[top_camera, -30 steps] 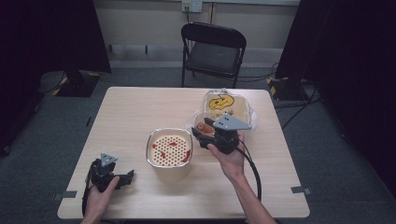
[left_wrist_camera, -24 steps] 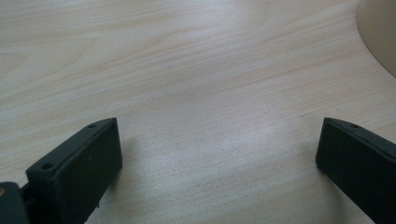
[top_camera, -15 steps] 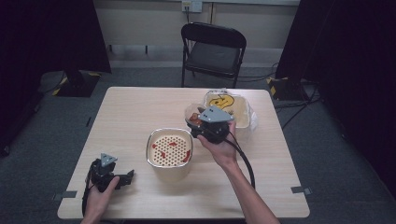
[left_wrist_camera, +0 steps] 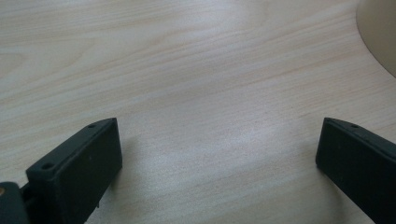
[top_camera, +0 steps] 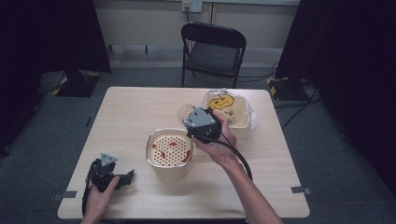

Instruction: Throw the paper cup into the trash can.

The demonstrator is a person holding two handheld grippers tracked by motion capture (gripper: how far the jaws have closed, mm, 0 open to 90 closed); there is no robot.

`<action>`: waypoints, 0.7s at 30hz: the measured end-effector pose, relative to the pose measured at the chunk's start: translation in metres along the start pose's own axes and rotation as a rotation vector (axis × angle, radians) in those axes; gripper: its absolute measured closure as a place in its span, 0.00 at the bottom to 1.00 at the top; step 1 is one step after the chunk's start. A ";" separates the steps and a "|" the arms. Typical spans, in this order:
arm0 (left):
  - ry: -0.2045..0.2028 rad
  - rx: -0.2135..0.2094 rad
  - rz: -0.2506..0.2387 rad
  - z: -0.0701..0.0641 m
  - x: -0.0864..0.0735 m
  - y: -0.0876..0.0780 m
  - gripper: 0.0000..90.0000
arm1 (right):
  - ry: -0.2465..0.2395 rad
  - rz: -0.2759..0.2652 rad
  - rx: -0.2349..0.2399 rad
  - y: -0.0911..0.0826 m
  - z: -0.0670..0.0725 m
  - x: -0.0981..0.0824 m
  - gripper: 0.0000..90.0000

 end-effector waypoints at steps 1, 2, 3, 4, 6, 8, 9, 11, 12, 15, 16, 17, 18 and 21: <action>0.000 0.000 0.000 0.000 0.000 0.000 0.00 | -0.019 0.008 -0.006 0.000 0.001 0.000 0.49; 0.001 0.000 0.000 0.000 0.000 0.000 0.00 | -0.030 0.012 -0.011 0.000 0.002 0.001 0.49; 0.000 0.000 0.000 0.000 0.000 0.000 0.00 | -0.041 0.016 -0.017 0.000 0.003 0.001 0.49; 0.001 0.000 0.000 0.000 0.000 0.000 0.00 | -0.061 0.017 -0.028 0.001 0.003 0.002 0.49; 0.000 0.000 0.000 0.000 0.000 0.000 0.00 | -0.072 0.021 -0.028 0.001 0.005 0.002 0.49; 0.002 0.000 0.001 0.000 0.000 0.000 0.00 | -0.082 0.028 -0.031 0.002 0.007 0.001 0.49; 0.002 0.000 0.001 0.000 0.000 0.000 0.00 | -0.098 0.030 -0.038 0.002 0.007 0.001 0.50; 0.002 0.000 0.001 0.000 0.000 0.000 0.00 | -0.136 0.051 -0.064 0.003 0.009 0.000 0.50; 0.000 0.000 0.000 0.000 0.000 0.000 0.00 | -0.159 0.055 -0.077 0.003 0.009 0.000 0.50; 0.001 0.000 0.001 0.000 0.000 0.000 0.00 | -0.223 0.075 -0.109 0.003 0.014 0.002 0.50; 0.002 0.000 0.001 0.000 0.000 0.000 0.00 | -0.240 0.082 -0.117 0.002 0.015 0.003 0.50; 0.000 0.000 0.000 0.000 0.000 0.000 0.00 | -0.254 0.079 -0.121 0.001 0.017 0.005 0.50; 0.000 0.000 0.001 0.000 0.000 0.000 0.00 | -0.267 0.087 -0.128 0.001 0.019 0.005 0.50; 0.000 0.000 0.000 0.000 0.000 0.000 0.00 | -0.325 0.108 -0.154 0.001 0.024 0.006 0.51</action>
Point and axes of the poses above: each handheld gripper's, and its own axes: y roughly forward along the jaws, x roughly out of its top, z roughly to its left, the point moved 9 cm from there along y, roughly forward along the jaws, and after that the axes turned 13 degrees about z, right-handed, at the moved point
